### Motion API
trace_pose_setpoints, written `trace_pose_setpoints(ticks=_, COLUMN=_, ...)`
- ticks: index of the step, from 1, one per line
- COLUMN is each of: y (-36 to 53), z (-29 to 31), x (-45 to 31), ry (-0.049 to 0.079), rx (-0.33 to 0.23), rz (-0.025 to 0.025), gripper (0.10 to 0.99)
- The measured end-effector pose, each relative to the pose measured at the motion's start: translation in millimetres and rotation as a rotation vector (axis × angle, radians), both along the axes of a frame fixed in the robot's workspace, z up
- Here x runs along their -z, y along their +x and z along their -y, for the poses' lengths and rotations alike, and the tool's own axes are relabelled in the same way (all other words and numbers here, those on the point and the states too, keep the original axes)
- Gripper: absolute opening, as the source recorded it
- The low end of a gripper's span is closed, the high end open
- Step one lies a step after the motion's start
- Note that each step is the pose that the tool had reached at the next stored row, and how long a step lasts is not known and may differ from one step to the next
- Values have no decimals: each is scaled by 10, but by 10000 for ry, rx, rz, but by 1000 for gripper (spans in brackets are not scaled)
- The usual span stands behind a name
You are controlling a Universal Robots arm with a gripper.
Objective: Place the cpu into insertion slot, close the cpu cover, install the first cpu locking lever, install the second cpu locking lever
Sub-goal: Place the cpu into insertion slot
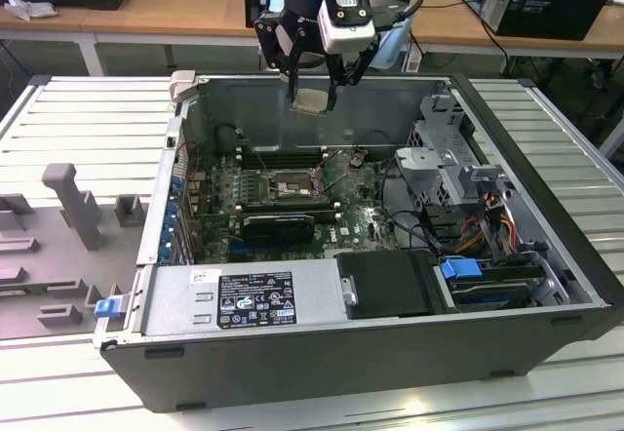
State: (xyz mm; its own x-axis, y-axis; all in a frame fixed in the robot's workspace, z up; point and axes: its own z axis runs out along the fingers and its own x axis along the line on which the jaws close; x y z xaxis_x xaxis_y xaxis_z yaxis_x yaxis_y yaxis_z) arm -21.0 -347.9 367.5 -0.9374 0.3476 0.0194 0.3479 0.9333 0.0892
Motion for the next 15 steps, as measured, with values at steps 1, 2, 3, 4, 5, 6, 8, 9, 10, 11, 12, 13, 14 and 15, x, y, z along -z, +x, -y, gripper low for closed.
trace_pose_setpoints(ticks=1, y=0, z=0, x=0, ry=0, rx=64, rz=1, gripper=529)
trace_pose_setpoints(ticks=2, y=0, z=0, x=0, ry=0, rx=166, rz=0, gripper=529)
trace_pose_setpoints(ticks=3, y=0, z=0, x=0, ry=0, rx=225, rz=0, gripper=529)
trace_pose_setpoints(ticks=4, y=0, z=0, x=0, ry=0, rx=267, rz=0, gripper=529)
trace_pose_setpoints(ticks=5, y=0, z=0, x=0, ry=0, rx=306, rz=0, gripper=529)
trace_pose_setpoints(ticks=6, y=0, z=0, x=0, ry=0, rx=351, rz=0, gripper=529)
trace_pose_setpoints(ticks=8, y=0, z=0, x=0, ry=1, rx=437, rz=1, gripper=529)
trace_pose_setpoints(ticks=9, y=0, z=0, x=0, ry=0, rx=470, rz=0, gripper=529)
trace_pose_setpoints(ticks=10, y=0, z=0, x=0, ry=0, rx=546, rz=0, gripper=529)
trace_pose_setpoints(ticks=11, y=0, z=0, x=0, ry=0, rx=602, rz=0, gripper=529)
trace_pose_setpoints(ticks=12, y=0, z=0, x=0, ry=0, rx=689, rz=1, gripper=529)
trace_pose_setpoints(ticks=13, y=0, z=0, x=0, ry=0, rx=771, rz=0, gripper=529)
trace_pose_setpoints(ticks=14, y=0, z=0, x=0, ry=0, rx=880, rz=0, gripper=529)
trace_pose_setpoints(ticks=15, y=0, z=0, x=0, ry=0, rx=937, rz=0, gripper=529)
